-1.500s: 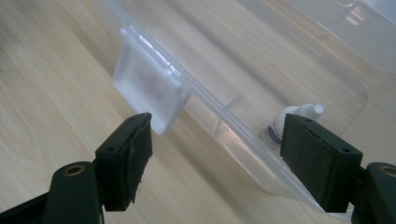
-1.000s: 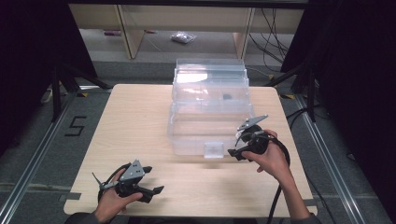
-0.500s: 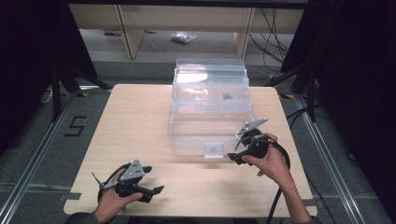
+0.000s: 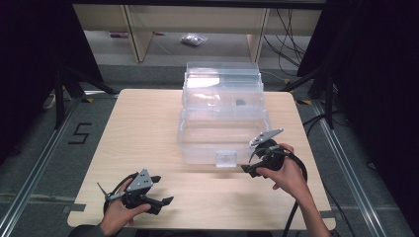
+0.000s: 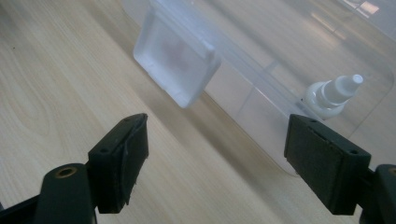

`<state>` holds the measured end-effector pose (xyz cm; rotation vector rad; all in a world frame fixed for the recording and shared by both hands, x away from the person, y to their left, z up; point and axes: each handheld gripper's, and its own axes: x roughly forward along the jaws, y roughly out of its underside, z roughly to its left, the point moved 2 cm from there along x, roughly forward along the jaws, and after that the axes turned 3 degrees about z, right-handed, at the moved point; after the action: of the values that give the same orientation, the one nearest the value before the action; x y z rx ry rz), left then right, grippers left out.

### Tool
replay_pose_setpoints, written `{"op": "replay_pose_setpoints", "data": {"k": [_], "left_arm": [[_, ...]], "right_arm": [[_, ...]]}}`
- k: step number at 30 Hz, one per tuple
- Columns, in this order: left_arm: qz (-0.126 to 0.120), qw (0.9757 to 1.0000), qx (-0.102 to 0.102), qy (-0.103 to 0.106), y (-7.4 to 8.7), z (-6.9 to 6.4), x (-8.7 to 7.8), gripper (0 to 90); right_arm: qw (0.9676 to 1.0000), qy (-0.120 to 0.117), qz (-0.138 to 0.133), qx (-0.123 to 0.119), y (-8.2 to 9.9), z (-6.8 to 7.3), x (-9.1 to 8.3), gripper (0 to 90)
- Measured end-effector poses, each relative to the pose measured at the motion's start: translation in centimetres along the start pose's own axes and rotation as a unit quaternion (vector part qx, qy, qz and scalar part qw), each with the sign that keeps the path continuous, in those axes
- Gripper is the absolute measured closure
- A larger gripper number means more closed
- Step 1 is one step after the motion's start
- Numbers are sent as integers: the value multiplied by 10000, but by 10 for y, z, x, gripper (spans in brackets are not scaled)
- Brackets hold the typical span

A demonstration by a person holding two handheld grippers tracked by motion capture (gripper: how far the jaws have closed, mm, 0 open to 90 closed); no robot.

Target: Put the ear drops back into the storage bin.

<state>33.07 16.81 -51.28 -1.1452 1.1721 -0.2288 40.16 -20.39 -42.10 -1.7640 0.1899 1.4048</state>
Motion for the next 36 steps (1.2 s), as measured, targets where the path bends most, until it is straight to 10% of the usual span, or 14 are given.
{"op": "replay_pose_setpoints", "data": {"k": [36], "left_arm": [[113, 9999, 59, -45, 0, 0, -2, 148]], "right_arm": [[9996, -99, 193, -172, 17, 14, 22, 217]]}}
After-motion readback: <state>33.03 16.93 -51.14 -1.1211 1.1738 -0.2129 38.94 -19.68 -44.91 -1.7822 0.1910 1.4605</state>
